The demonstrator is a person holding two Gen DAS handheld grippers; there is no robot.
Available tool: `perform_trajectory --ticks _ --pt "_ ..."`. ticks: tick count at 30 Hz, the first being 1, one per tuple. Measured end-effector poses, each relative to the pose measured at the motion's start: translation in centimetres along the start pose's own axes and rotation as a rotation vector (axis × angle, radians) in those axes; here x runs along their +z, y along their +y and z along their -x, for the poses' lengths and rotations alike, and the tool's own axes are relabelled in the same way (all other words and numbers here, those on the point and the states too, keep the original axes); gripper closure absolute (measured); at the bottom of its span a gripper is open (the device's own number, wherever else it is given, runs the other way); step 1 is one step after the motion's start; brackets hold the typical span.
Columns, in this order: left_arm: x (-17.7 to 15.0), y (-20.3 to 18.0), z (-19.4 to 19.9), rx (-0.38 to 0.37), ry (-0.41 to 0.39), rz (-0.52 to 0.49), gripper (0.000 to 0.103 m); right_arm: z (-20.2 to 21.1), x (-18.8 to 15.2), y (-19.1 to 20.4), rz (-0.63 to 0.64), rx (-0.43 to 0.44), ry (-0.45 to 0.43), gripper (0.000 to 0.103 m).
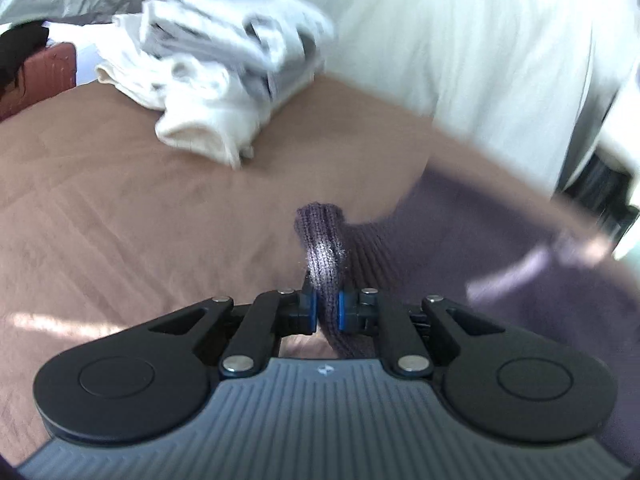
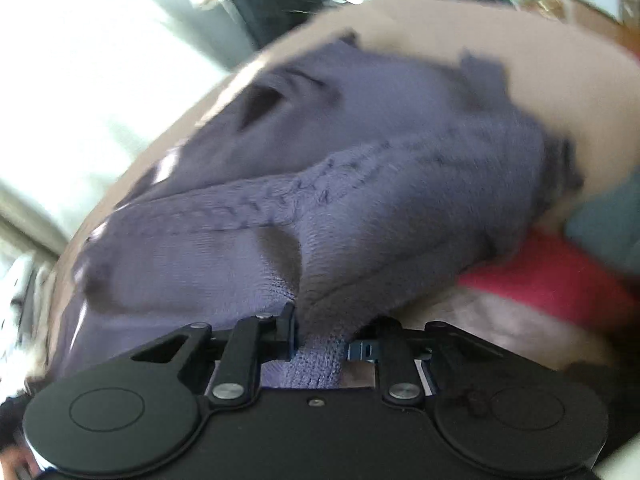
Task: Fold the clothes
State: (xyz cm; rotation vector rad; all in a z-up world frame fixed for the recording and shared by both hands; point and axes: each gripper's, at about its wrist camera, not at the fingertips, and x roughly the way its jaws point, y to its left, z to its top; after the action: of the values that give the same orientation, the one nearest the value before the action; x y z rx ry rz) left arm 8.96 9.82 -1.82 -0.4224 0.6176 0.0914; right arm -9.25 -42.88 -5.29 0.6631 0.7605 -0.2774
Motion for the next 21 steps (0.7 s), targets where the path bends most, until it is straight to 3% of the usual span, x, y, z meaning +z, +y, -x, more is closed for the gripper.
perform_trajectory --ticks 2,4,6,9,11,13,17,18,21 --pt "0.2 0.0 2.4 0.059 -0.06 -0.04 0.094 1.9 -0.8 0.8 0.064 0.002 0.027 0.082" --pt "0.1 -0.1 3.0 0.098 -0.046 -0.082 0.094 1.9 -1.8 1.6 0.141 -0.017 0.083 0.082" --pt "-0.2 0.0 2.0 0.12 0.019 -0.097 0.094 -0.1 -3.2 1.1 0.168 -0.045 0.141 0.081" --pt "-1.4 0.4 -0.5 0.179 0.148 -0.092 0.093 -2.3 -4.9 -0.3 0.136 -0.061 0.153 0.078" --pt "-1.6 0.6 -1.0 0.193 0.183 -0.083 0.089 -1.7 -4.6 0.5 0.171 -0.067 0.187 0.063" --pt "-1.2 0.7 -0.4 0.197 0.159 -0.073 0.087 -0.7 -3.8 1.6 0.222 -0.071 0.229 0.052" --pt "-0.1 0.1 2.0 0.171 0.059 -0.097 0.074 1.5 -2.4 3.9 0.325 -0.08 0.314 0.051" --pt "0.2 -0.1 2.4 0.15 0.037 -0.096 0.067 2.4 -1.8 4.6 0.363 -0.067 0.319 0.051" --pt "0.4 -0.7 2.8 0.06 0.018 -0.059 0.062 5.1 0.8 6.6 0.51 -0.021 0.243 0.051"
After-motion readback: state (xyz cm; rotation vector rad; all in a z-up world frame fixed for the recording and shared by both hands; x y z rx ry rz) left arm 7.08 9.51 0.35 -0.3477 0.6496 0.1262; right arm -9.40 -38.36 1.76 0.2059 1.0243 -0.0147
